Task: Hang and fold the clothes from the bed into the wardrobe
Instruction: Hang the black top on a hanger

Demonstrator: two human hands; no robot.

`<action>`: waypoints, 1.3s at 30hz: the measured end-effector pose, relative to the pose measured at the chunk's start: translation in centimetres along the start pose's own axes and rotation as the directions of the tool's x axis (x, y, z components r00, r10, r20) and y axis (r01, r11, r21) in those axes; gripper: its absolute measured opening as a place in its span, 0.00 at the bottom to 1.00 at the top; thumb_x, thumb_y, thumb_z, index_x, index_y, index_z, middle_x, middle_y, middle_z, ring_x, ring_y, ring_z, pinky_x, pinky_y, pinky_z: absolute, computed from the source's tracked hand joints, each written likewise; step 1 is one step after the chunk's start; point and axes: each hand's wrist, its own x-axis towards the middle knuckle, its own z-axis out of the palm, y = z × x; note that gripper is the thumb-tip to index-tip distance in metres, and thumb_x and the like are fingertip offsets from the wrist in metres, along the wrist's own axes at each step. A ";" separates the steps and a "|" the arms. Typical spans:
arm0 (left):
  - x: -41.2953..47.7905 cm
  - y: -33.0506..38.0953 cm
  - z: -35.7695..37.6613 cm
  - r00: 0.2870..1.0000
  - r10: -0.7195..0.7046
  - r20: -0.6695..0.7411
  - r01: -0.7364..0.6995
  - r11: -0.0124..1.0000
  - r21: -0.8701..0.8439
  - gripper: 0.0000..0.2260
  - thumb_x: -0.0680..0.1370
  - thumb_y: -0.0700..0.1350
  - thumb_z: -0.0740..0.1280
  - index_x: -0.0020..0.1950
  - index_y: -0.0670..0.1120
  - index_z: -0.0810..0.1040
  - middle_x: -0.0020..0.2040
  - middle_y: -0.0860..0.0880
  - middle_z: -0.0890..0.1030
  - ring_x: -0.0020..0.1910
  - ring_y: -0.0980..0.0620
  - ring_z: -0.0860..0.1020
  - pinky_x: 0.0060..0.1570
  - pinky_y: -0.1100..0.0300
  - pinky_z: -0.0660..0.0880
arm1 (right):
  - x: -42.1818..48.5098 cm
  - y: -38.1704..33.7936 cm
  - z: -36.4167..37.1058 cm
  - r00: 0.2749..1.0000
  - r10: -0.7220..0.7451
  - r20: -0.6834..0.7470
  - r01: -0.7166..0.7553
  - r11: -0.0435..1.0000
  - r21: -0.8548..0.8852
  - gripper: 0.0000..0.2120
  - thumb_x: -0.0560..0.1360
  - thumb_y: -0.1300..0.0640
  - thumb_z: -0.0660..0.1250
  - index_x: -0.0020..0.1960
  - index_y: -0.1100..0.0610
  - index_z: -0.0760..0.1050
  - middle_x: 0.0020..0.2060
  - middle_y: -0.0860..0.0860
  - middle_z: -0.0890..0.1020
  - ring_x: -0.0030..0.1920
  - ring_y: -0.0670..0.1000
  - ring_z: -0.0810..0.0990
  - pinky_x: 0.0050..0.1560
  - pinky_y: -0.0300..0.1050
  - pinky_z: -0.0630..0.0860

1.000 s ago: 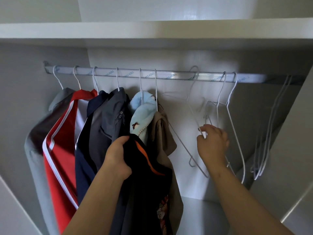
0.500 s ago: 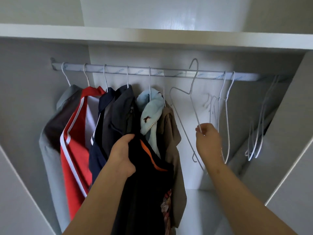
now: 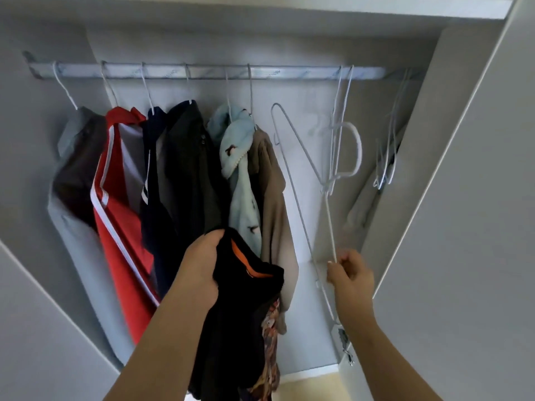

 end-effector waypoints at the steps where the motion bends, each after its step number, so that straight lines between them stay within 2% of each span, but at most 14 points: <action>1: -0.4 -0.4 -0.3 1.000 0.008 0.011 -0.008 1.000 0.029 0.06 0.76 0.43 0.65 0.42 0.45 0.80 0.33 0.47 0.84 0.32 0.50 0.82 0.33 0.60 0.74 | -0.8 0.0 -0.1 0.997 0.045 0.055 -0.046 0.998 0.030 0.09 0.72 0.70 0.63 0.39 0.57 0.70 0.26 0.49 0.71 0.26 0.43 0.68 0.27 0.32 0.67; 3: -0.9 -1.1 -0.8 0.999 0.033 0.017 -0.034 0.997 0.076 0.05 0.77 0.42 0.64 0.44 0.47 0.78 0.39 0.45 0.83 0.38 0.49 0.81 0.36 0.58 0.74 | -1.8 -0.1 -0.1 0.975 0.148 0.168 -0.163 0.984 0.077 0.10 0.72 0.65 0.66 0.44 0.50 0.73 0.24 0.45 0.73 0.25 0.42 0.70 0.26 0.33 0.68; 4: -1.1 -1.5 -0.9 0.999 0.036 0.016 -0.037 0.995 0.091 0.05 0.77 0.43 0.63 0.45 0.47 0.78 0.42 0.45 0.81 0.40 0.49 0.80 0.37 0.58 0.74 | -2.2 0.0 -0.1 0.967 0.188 0.174 -0.208 0.973 0.102 0.10 0.72 0.63 0.67 0.44 0.48 0.74 0.22 0.44 0.71 0.24 0.42 0.68 0.24 0.33 0.66; 7: -1.9 -2.3 -1.2 1.000 0.017 0.018 -0.019 0.994 0.109 0.03 0.78 0.43 0.63 0.48 0.47 0.76 0.46 0.45 0.79 0.44 0.48 0.79 0.39 0.57 0.75 | -3.5 0.1 -0.9 0.962 0.261 0.078 -0.270 0.948 0.169 0.07 0.75 0.58 0.66 0.40 0.49 0.76 0.19 0.44 0.66 0.21 0.43 0.62 0.21 0.34 0.61; 12: -3.5 -3.9 -0.7 0.998 -0.010 -0.061 0.016 0.995 0.103 0.03 0.78 0.39 0.61 0.46 0.44 0.74 0.42 0.44 0.77 0.40 0.48 0.77 0.40 0.56 0.74 | -4.9 0.0 -4.5 0.962 0.273 0.007 -0.265 0.924 0.276 0.06 0.78 0.57 0.61 0.47 0.50 0.76 0.18 0.43 0.65 0.18 0.41 0.62 0.19 0.32 0.60; 17: -4.9 -6.1 0.1 0.993 -0.055 -0.109 0.078 0.972 0.222 0.08 0.79 0.40 0.60 0.54 0.38 0.75 0.38 0.44 0.74 0.36 0.48 0.73 0.50 0.52 0.71 | -6.2 0.2 -8.5 0.952 0.305 0.019 -0.297 0.908 0.295 0.15 0.77 0.56 0.64 0.32 0.55 0.77 0.16 0.45 0.62 0.17 0.43 0.59 0.19 0.31 0.58; 19: -5.9 -7.1 0.3 0.982 -0.089 -0.165 0.120 0.974 0.192 0.08 0.78 0.41 0.61 0.53 0.40 0.76 0.36 0.45 0.76 0.34 0.48 0.74 0.45 0.57 0.74 | -6.9 0.6 -10.2 0.951 0.306 0.050 -0.307 0.910 0.279 0.21 0.76 0.55 0.65 0.25 0.54 0.75 0.16 0.45 0.63 0.17 0.43 0.60 0.19 0.32 0.59; 21: -7.0 -7.7 0.0 0.973 -0.102 -0.209 0.132 0.982 0.135 0.07 0.77 0.41 0.62 0.41 0.42 0.76 0.29 0.46 0.76 0.28 0.49 0.76 0.32 0.62 0.74 | -7.5 1.0 -11.6 0.947 0.301 0.107 -0.319 0.912 0.257 0.26 0.76 0.59 0.65 0.19 0.53 0.72 0.16 0.45 0.65 0.18 0.43 0.61 0.20 0.32 0.61; 24: -8.2 -8.2 -1.1 0.968 -0.060 -0.242 0.090 0.989 0.115 0.13 0.78 0.41 0.58 0.34 0.45 0.70 0.23 0.48 0.74 0.26 0.51 0.73 0.32 0.64 0.72 | -8.3 1.6 -13.3 0.936 0.301 0.183 -0.333 0.924 0.187 0.27 0.74 0.64 0.67 0.17 0.54 0.69 0.16 0.44 0.66 0.18 0.43 0.61 0.20 0.32 0.61; 27: -9.5 -8.7 -2.3 0.966 0.040 -0.255 0.008 0.983 0.186 0.13 0.78 0.37 0.58 0.32 0.45 0.69 0.19 0.50 0.72 0.21 0.55 0.72 0.24 0.69 0.69 | -9.2 1.9 -14.1 0.930 0.301 0.210 -0.320 0.945 0.063 0.26 0.73 0.63 0.68 0.17 0.54 0.68 0.15 0.44 0.65 0.18 0.42 0.60 0.21 0.32 0.61; 30: -10.4 -9.3 -3.1 0.957 0.162 -0.241 -0.029 0.879 0.476 0.12 0.78 0.38 0.60 0.34 0.46 0.70 0.31 0.46 0.72 0.32 0.51 0.71 0.36 0.59 0.68 | -9.6 2.0 -14.7 0.940 0.301 0.164 -0.307 0.952 0.014 0.27 0.73 0.62 0.69 0.17 0.54 0.67 0.15 0.44 0.64 0.18 0.42 0.60 0.24 0.37 0.60; 32: -11.0 -9.7 -3.6 0.944 0.213 -0.250 -0.017 0.791 0.612 0.09 0.77 0.40 0.61 0.36 0.45 0.72 0.35 0.46 0.73 0.36 0.49 0.70 0.37 0.57 0.67 | -9.9 2.1 -15.3 0.949 0.286 0.132 -0.290 0.957 0.010 0.26 0.73 0.61 0.68 0.17 0.53 0.68 0.15 0.44 0.63 0.18 0.43 0.60 0.25 0.37 0.60; 35: -12.2 -10.8 -3.8 0.932 0.243 -0.268 -0.023 0.780 0.625 0.08 0.76 0.40 0.62 0.37 0.44 0.72 0.35 0.44 0.73 0.38 0.47 0.71 0.35 0.57 0.66 | -10.7 2.4 -16.2 0.956 0.258 0.143 -0.261 0.965 0.005 0.24 0.73 0.62 0.69 0.20 0.54 0.66 0.15 0.43 0.64 0.17 0.42 0.61 0.21 0.31 0.60; 39: -13.6 -11.7 -3.1 0.883 0.237 -0.405 -0.007 0.869 0.494 0.09 0.76 0.39 0.62 0.36 0.44 0.72 0.35 0.44 0.72 0.37 0.46 0.70 0.35 0.58 0.66 | -11.5 2.9 -17.2 0.936 0.279 0.213 -0.282 0.959 -0.019 0.20 0.73 0.62 0.69 0.25 0.59 0.65 0.15 0.45 0.66 0.18 0.42 0.60 0.20 0.31 0.60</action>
